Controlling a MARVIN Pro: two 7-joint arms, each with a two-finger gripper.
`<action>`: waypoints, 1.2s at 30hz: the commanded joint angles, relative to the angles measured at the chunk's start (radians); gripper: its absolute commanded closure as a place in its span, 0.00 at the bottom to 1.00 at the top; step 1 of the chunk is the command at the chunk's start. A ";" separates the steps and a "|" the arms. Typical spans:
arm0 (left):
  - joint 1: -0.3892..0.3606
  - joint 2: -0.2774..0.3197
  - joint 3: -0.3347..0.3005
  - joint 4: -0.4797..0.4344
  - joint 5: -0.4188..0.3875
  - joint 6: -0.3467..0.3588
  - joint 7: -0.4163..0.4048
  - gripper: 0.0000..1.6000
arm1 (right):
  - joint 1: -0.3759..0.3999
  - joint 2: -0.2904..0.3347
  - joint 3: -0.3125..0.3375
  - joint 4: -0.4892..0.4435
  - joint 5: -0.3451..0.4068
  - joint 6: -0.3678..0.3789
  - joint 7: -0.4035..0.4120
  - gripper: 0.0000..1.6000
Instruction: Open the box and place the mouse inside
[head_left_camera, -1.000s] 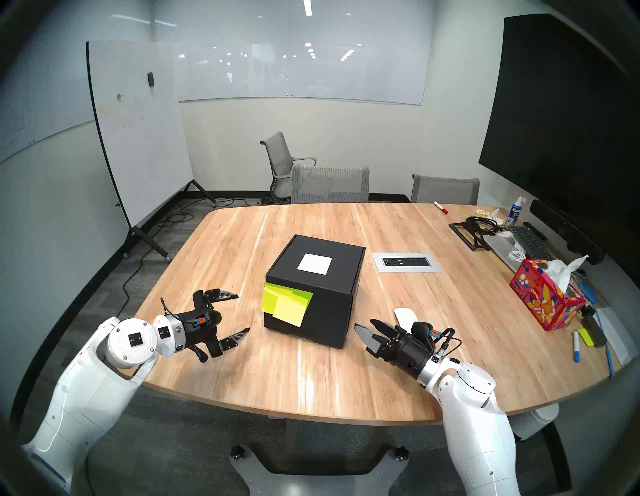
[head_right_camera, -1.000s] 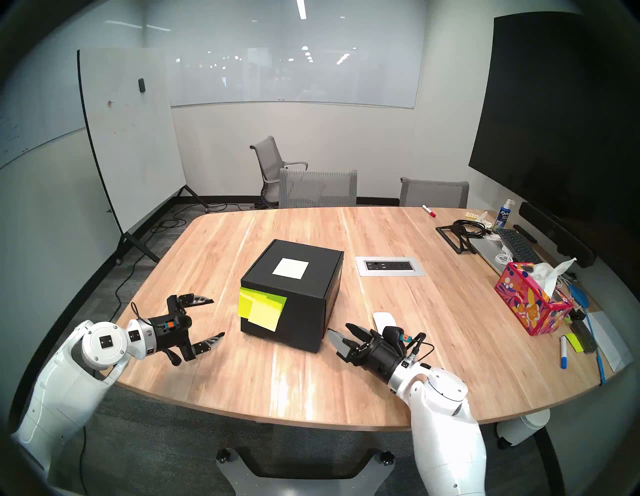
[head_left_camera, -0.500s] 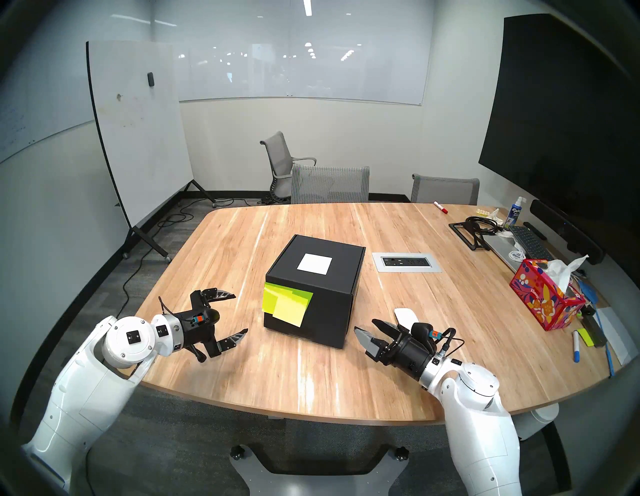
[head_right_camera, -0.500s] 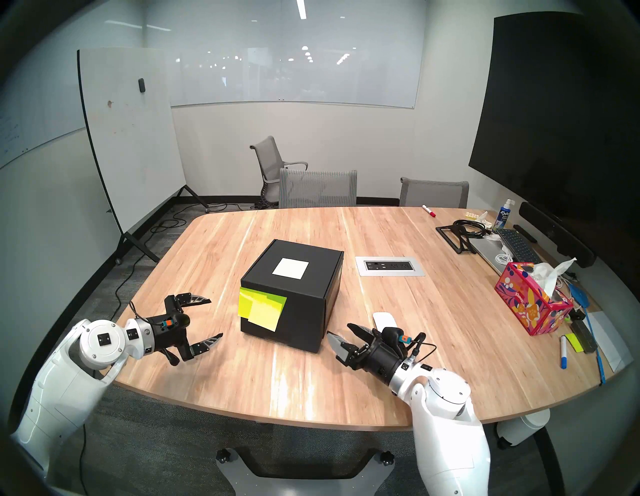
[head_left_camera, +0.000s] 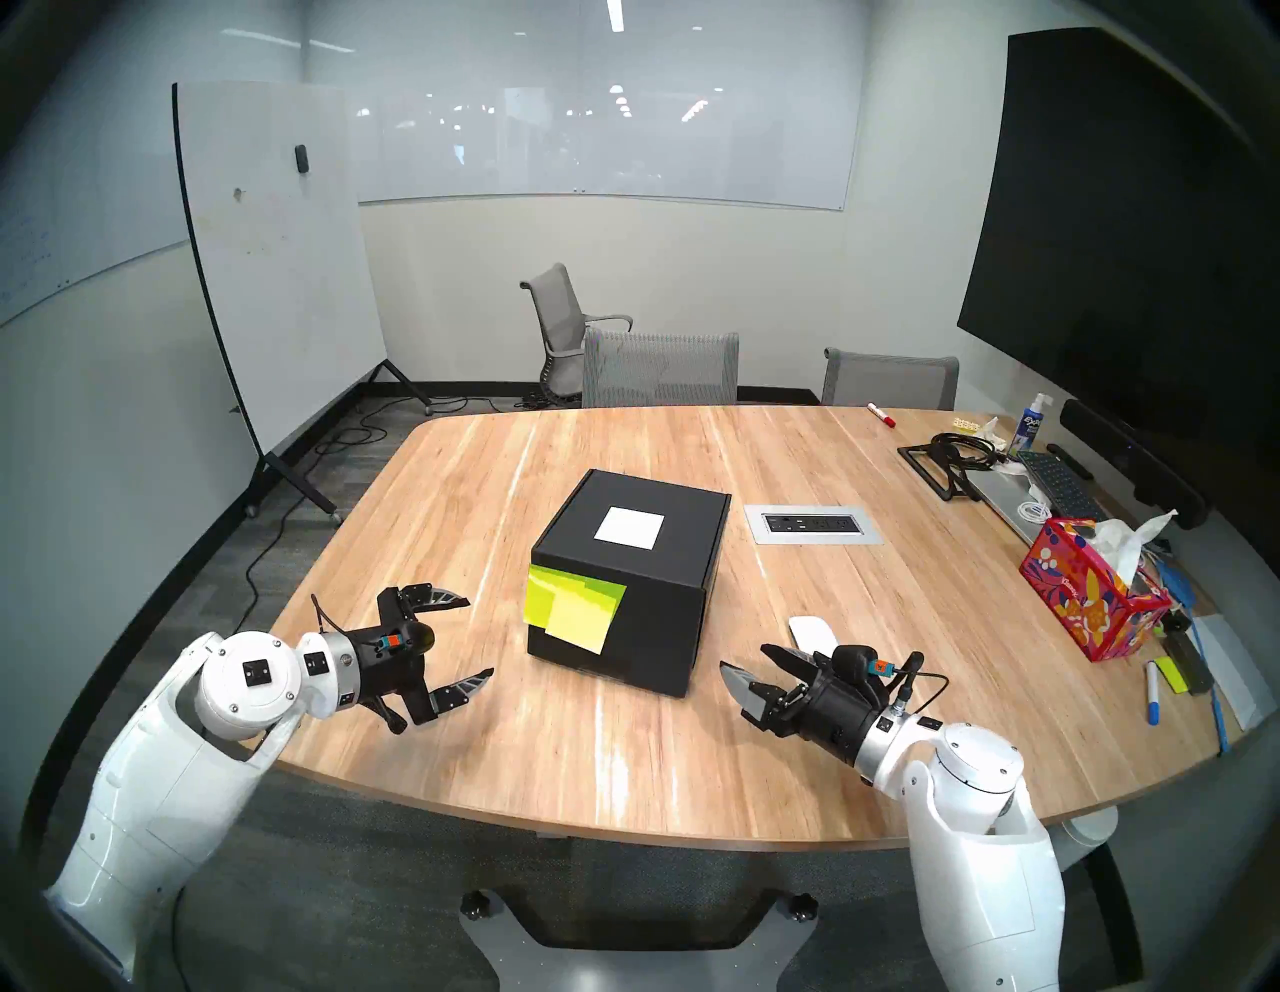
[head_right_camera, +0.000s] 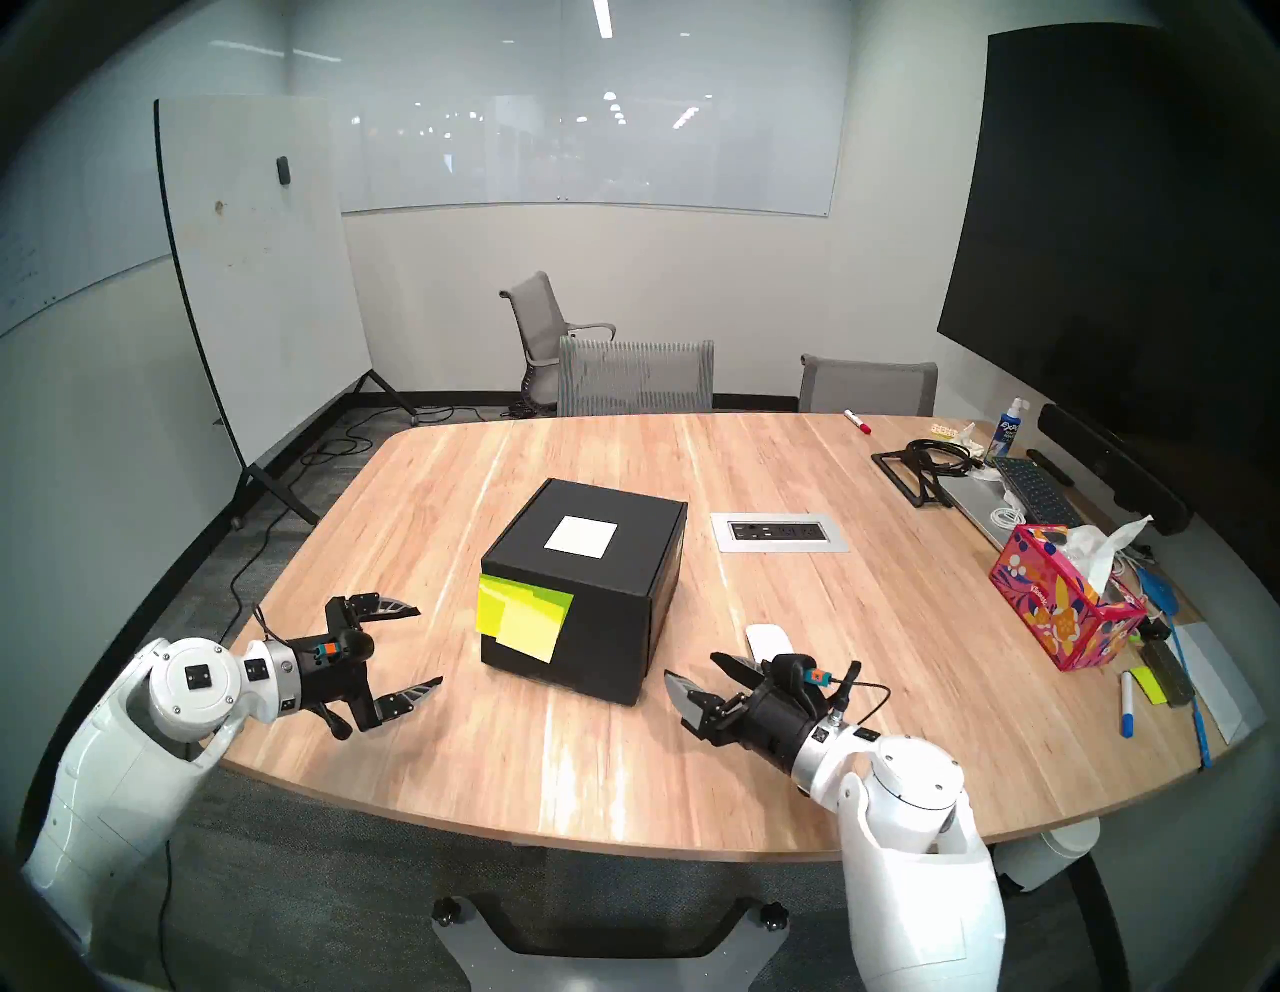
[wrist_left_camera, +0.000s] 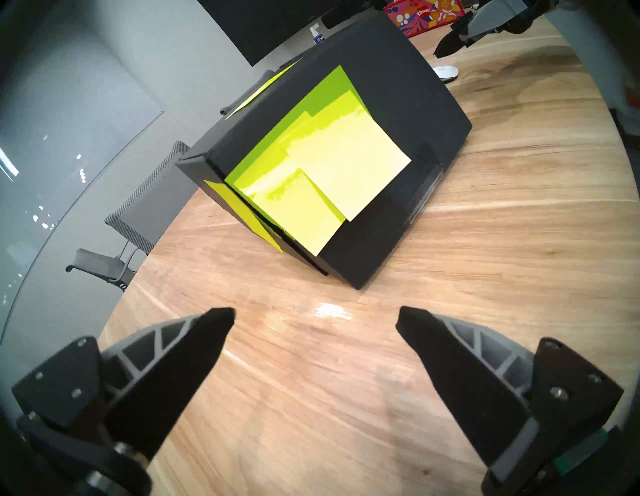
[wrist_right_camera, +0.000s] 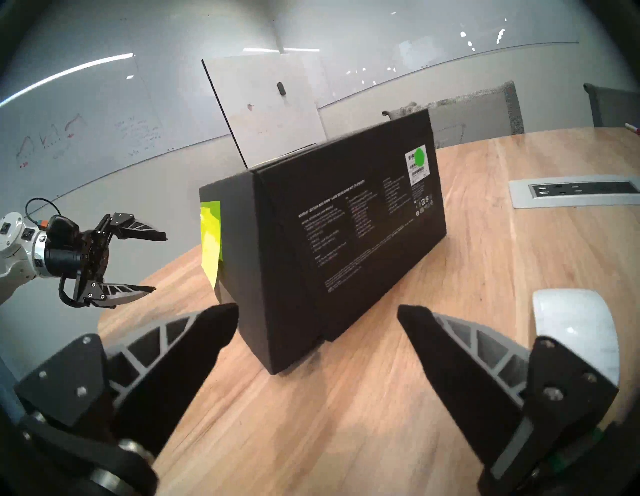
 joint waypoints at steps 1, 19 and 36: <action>-0.003 -0.001 -0.007 -0.014 0.000 -0.007 0.008 0.00 | -0.085 0.009 0.036 -0.117 0.022 0.006 0.028 0.00; 0.008 0.011 0.008 -0.025 0.014 0.009 0.006 0.00 | -0.313 -0.067 0.109 -0.354 -0.069 0.166 -0.099 0.00; 0.137 -0.040 -0.025 -0.097 0.038 -0.039 0.111 0.00 | -0.387 -0.125 0.080 -0.490 -0.141 0.257 -0.202 0.00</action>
